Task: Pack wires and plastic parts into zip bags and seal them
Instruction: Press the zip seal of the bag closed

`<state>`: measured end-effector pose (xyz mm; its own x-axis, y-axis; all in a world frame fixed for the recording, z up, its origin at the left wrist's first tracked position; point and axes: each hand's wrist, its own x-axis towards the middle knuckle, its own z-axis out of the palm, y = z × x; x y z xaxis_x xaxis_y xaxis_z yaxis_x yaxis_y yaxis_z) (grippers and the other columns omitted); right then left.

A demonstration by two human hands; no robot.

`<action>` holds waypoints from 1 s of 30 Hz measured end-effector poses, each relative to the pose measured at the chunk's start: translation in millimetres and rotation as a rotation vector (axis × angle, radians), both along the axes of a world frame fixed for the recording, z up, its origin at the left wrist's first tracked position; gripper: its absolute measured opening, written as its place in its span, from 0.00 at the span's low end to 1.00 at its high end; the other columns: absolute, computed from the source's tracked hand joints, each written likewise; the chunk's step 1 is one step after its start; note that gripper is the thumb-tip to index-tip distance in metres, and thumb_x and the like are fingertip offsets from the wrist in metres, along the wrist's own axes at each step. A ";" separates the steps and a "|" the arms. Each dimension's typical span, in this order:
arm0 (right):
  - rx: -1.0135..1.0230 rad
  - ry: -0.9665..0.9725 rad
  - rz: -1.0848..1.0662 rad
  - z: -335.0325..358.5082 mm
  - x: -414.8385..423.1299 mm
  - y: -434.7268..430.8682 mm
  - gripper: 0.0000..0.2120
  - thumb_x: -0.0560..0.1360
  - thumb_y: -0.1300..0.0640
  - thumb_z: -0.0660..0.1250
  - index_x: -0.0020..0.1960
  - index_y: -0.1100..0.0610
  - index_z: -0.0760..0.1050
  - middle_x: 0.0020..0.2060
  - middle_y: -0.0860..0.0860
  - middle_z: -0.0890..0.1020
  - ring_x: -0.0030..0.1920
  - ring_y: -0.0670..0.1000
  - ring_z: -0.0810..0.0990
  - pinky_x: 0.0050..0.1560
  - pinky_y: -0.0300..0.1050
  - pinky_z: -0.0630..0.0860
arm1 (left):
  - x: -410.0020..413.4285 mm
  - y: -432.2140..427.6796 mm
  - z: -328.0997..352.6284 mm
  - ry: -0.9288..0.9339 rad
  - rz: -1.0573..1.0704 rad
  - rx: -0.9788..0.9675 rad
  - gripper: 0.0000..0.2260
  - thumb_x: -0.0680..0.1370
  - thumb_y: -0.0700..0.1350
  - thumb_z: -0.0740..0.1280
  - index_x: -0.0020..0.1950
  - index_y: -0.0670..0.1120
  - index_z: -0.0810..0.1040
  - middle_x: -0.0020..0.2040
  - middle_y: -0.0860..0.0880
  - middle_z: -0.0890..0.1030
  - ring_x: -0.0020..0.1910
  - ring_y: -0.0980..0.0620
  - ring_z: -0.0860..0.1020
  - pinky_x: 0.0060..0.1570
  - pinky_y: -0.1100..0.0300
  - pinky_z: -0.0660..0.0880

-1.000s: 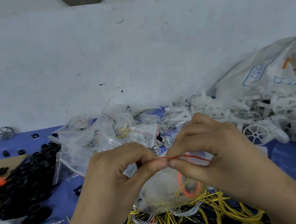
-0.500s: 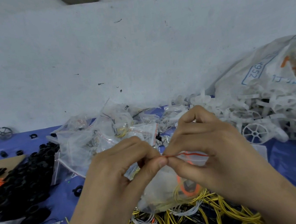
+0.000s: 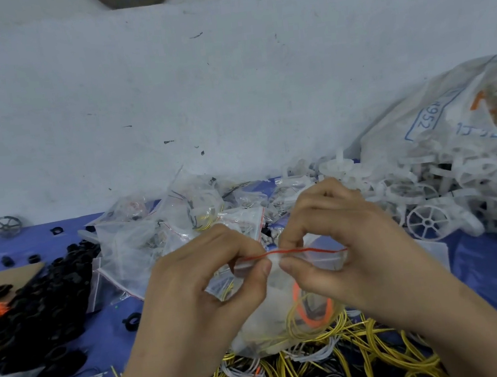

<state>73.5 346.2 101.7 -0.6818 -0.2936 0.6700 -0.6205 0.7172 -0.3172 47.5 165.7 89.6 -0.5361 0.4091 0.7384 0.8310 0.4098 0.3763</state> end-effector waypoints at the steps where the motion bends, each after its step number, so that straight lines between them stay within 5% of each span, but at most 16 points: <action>1: 0.000 0.006 -0.002 0.2 0.1 0.5 0.01 0.68 0.53 0.69 0.38 0.49 0.77 0.35 0.39 0.74 0.48 0.40 0.68 0.50 0.43 0.65 | 0.0 1.0 -0.3 -0.004 0.002 0.003 0.07 0.74 0.49 0.65 0.39 0.49 0.79 0.36 0.54 0.77 0.37 0.57 0.76 0.36 0.70 0.68; 30: -0.021 -0.040 0.006 -1.3 -4.2 3.1 0.06 0.67 0.51 0.69 0.38 0.43 0.73 0.38 0.37 0.75 0.52 0.39 0.69 0.55 0.44 0.65 | -1.0 1.3 -1.7 -0.058 0.021 0.017 0.07 0.72 0.51 0.65 0.38 0.51 0.79 0.35 0.55 0.78 0.37 0.60 0.77 0.37 0.72 0.68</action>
<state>69.3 349.2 100.4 -0.7066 -0.2838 0.6482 -0.6110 0.7067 -0.3567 46.5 167.0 88.0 -0.5866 0.3850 0.7125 0.7988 0.4200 0.4307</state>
